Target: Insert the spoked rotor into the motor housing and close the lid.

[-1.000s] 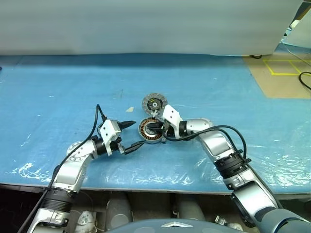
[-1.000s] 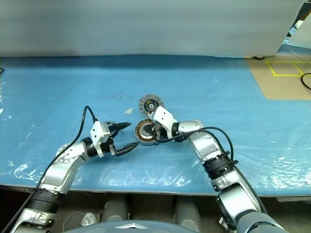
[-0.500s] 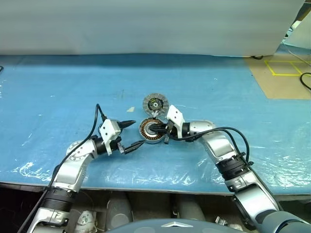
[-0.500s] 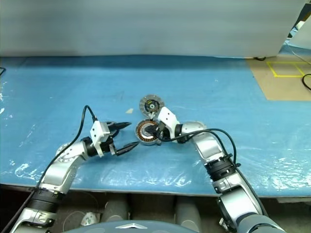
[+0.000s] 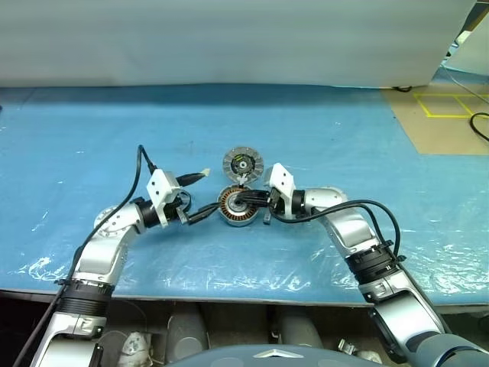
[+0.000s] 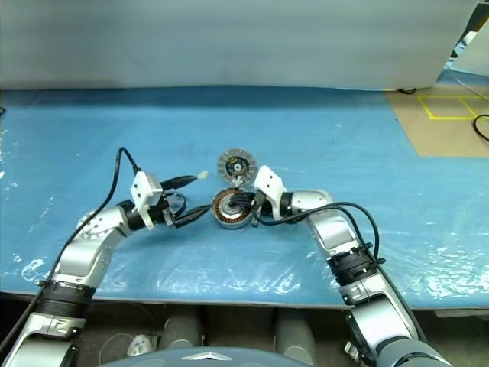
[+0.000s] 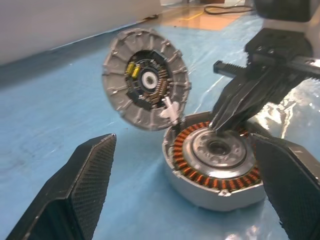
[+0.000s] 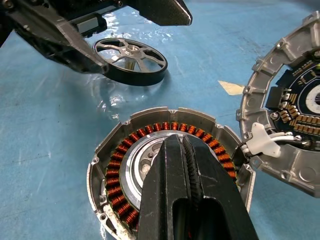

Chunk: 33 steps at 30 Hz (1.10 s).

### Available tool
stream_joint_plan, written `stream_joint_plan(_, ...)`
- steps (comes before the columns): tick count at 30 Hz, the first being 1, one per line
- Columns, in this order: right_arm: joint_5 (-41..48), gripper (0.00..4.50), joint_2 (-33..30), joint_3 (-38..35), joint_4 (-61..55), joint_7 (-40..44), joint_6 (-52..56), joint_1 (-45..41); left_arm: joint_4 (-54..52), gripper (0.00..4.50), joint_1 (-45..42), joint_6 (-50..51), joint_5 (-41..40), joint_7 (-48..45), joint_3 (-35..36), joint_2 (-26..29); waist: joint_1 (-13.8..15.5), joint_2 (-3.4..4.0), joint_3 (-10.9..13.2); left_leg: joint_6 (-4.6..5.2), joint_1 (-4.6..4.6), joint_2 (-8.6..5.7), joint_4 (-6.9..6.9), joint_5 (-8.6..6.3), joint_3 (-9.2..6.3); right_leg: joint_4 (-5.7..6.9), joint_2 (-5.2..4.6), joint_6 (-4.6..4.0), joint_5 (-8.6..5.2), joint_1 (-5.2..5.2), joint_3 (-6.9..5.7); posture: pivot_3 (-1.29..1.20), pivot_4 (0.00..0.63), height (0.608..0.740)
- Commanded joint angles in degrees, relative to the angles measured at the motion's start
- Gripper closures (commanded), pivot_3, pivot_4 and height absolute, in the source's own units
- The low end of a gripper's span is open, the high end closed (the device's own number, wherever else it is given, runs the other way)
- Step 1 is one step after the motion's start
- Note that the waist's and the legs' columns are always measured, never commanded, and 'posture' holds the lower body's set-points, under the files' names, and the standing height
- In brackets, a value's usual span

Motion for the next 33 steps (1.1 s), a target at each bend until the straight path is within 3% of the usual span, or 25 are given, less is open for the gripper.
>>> stream_joint_plan(1, 0.99, 4.47, -0.32, -1.64, -3.06, 0.06, -1.22, -0.66, -0.45, 0.0, -1.33, 2.67, -1.2, -0.55, 2.37, 2.53, 0.03, 0.0, 0.0, 0.0, 0.0, 0.0, -0.01, 0.0, 0.0, 0.0, 0.0, 0.0, 0.0, 0.0, 0.0, 0.0, 0.15, 0.74)
stream_joint_plan(18, 0.73, 4.47, 1.62, 0.08, -3.32, 0.2, -2.44, 0.02, 5.73, 0.0, -7.33, 18.18, -3.17, -10.73, 3.14, 15.85, 0.03, -0.01, 0.01, -0.02, -0.07, 0.0, -0.06, 0.01, 0.01, -0.01, 0.03, -0.02, -0.01, -0.11, 0.0, 0.0, 0.15, 0.74)
stream_joint_plan(27, 0.52, 4.47, 3.15, 0.86, -3.19, 0.02, -2.63, 0.82, 9.28, 0.0, -13.32, 21.11, -0.68, -13.34, 0.51, 17.03, 0.17, -0.01, 0.01, -0.03, -0.1, -0.02, -0.06, 0.01, 0.0, -0.01, 0.0, -0.02, -0.01, -0.12, -0.01, 0.0, 0.15, 0.74)
stream_joint_plan(30, 0.47, 4.5, 3.31, 1.08, -3.02, 0.34, -2.69, 0.75, 10.32, 0.57, -14.66, 20.4, 0.6, -13.6, -0.37, 16.98, -0.05, -0.02, 0.02, -0.03, -0.12, -0.01, -0.06, 0.01, 0.0, -0.01, 0.01, -0.02, -0.01, -0.14, -0.01, 0.0, 0.15, 0.74)
stream_joint_plan(32, 0.52, 4.5, 3.38, 1.13, -2.6, 0.6, -2.77, 0.4, 10.43, 1.19, -15.38, 20.66, 1.14, -14.1, -0.85, 17.07, -0.04, -0.02, 0.02, -0.03, -0.11, 0.0, -0.06, 0.01, 0.0, 0.0, 0.01, -0.02, -0.01, -0.14, -0.01, 0.0, 0.15, 0.74)
stream_joint_plan(33, 0.5, 4.5, 3.45, 1.21, -2.3, 0.75, -2.84, 0.17, 10.54, 1.19, -15.69, 20.84, 1.29, -14.59, -1.02, 17.19, -0.02, -0.02, 0.02, -0.03, -0.12, 0.0, -0.06, 0.01, 0.0, 0.0, 0.01, -0.02, -0.01, -0.14, -0.02, 0.0, 0.15, 0.74)
